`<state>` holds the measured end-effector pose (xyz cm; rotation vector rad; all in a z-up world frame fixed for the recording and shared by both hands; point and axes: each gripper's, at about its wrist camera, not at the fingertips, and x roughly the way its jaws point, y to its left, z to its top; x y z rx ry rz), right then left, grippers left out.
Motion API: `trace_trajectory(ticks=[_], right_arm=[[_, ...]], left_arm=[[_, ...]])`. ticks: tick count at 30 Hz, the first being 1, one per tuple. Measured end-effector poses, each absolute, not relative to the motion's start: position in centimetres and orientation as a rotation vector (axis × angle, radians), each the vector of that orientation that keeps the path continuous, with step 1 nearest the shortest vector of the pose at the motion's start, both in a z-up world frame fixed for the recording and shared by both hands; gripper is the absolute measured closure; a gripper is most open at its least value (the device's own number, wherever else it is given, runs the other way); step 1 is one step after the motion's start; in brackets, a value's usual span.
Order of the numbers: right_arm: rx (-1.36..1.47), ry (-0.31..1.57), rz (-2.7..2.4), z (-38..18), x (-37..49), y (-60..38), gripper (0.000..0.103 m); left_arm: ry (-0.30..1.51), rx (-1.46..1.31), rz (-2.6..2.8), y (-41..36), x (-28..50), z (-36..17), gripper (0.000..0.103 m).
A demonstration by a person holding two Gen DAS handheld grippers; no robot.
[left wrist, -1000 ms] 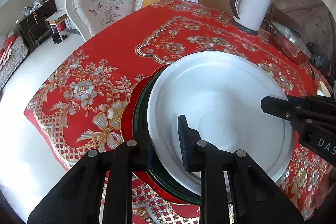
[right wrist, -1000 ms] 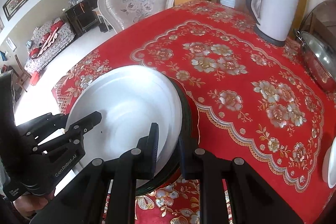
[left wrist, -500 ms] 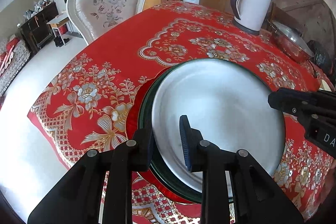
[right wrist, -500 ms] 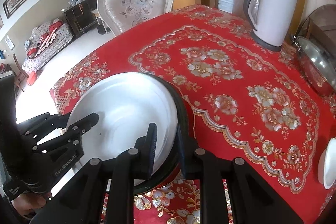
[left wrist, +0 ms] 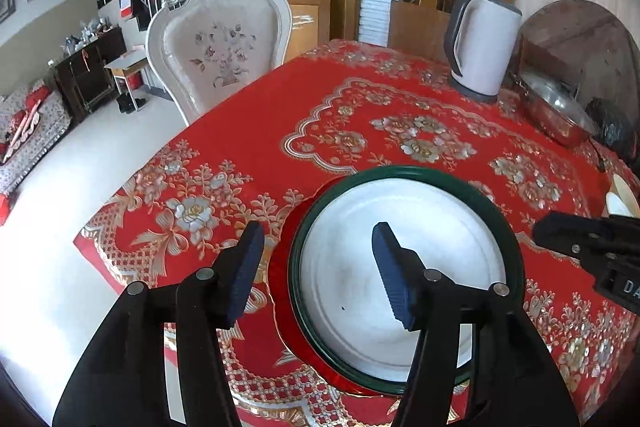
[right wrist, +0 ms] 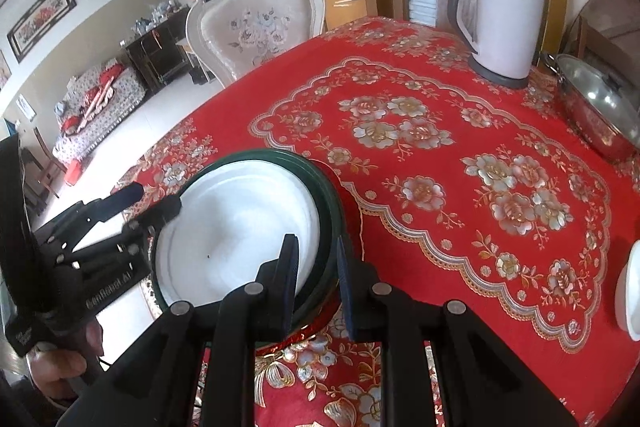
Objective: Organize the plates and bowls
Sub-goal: 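Lower the white plate into the green bowl and open both tools, then withdraw both tools and move them to the second white plate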
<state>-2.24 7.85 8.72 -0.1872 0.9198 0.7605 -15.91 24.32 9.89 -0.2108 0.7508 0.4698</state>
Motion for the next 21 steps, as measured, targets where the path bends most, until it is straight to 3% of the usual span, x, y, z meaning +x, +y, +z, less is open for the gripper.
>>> trace_trajectory(ticks=[8,12,21], right_arm=[[-0.086,0.904,0.706,9.4,-1.6,3.2,0.083],[-0.041,0.918,0.643,9.1,-0.9,-0.2,0.076],[0.088,0.923,0.461,8.7,0.4,-10.6,0.075]], left_arm=[[0.727,-0.170,0.395,21.0,-13.9,11.2,0.046],[0.724,-0.138,0.321,17.5,-11.6,11.3,0.046],[0.746,-0.050,0.146,8.6,-6.2,11.0,0.046]])
